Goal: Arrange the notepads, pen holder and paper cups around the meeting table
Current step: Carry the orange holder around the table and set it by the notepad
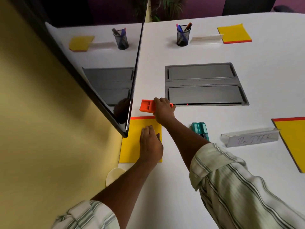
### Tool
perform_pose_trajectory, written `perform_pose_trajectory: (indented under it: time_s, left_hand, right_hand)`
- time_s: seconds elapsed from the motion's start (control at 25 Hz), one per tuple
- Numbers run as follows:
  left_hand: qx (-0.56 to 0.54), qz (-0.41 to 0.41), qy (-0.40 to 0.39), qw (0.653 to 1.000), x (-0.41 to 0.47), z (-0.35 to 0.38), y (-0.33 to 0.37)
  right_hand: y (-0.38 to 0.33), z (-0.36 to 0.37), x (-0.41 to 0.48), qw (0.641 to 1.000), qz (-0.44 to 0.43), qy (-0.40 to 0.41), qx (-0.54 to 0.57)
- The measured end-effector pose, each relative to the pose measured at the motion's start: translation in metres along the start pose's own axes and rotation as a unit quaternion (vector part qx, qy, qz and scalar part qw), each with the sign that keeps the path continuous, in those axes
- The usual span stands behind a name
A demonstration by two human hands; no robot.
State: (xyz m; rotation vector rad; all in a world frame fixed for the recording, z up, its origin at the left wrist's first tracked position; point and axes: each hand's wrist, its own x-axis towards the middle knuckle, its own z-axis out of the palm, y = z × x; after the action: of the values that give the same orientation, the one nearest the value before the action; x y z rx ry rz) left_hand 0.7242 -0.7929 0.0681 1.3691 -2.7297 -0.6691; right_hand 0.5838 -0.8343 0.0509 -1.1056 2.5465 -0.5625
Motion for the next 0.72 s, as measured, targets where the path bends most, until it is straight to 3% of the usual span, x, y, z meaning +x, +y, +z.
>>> perform_pose_trajectory:
  time_s: [0.32, 0.72]
  left_hand:
    - [0.0, 0.003, -0.02, 1.0, 0.012, 0.006, -0.01]
    - [-0.005, 0.004, -0.012, 1.0, 0.034, 0.006, -0.016]
  right_hand:
    - [-0.002, 0.015, 0.038, 0.998, -0.05, -0.037, -0.022]
    - [-0.008, 0.042, 0.046, 0.997, -0.041, -0.056, 0.019]
